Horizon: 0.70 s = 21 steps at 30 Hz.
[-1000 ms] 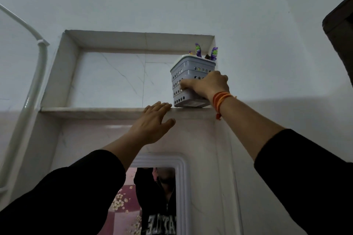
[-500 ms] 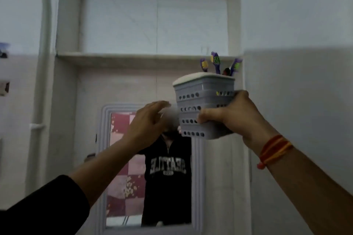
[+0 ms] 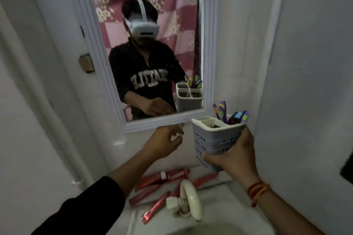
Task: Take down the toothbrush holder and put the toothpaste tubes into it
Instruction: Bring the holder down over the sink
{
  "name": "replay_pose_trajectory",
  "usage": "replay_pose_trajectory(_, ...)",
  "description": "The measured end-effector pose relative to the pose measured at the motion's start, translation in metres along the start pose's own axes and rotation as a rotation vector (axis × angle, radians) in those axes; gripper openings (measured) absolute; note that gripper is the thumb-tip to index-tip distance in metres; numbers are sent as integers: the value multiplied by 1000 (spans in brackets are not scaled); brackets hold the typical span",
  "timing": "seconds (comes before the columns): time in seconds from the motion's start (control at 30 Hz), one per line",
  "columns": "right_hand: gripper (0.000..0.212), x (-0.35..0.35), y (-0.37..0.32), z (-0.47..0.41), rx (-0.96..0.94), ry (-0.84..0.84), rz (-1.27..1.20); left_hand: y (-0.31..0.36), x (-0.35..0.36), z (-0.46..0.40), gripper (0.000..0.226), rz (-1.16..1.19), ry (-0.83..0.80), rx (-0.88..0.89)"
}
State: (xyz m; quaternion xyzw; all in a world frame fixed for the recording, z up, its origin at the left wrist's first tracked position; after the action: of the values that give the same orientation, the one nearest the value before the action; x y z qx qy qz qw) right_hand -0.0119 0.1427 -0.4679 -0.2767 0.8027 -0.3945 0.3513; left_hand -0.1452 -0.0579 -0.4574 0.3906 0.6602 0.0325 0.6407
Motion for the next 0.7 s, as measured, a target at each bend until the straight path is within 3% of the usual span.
replay_pose_trajectory(0.13,138,19,60,47,109,56,40,-50,73,-6,27,-74,-265,-102)
replay_pose_trajectory(0.37,141,36,139,108,276,113,146,-84,182,-18,21,-214,-577,-94)
replay_pose_trajectory(0.5,141,49,167,134,345,130,136,-74,226,-30,32,-310,-679,-5)
replay_pose_trajectory(0.7,141,70,192,151,366,120,31,-65,258,-36,28,-450,-708,115)
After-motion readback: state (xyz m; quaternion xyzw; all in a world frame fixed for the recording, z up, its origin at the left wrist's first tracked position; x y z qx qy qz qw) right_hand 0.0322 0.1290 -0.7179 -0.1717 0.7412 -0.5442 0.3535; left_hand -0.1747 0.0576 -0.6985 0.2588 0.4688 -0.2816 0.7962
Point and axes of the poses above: each hand's wrist, its own z-axis away from the middle knuckle, its own x-axis out of the palm, y = z × x, the point moved 10 cm from there along -z, towards the middle knuckle, and after that the axes turned 6 degrees about -x, right-handed, at the moved point
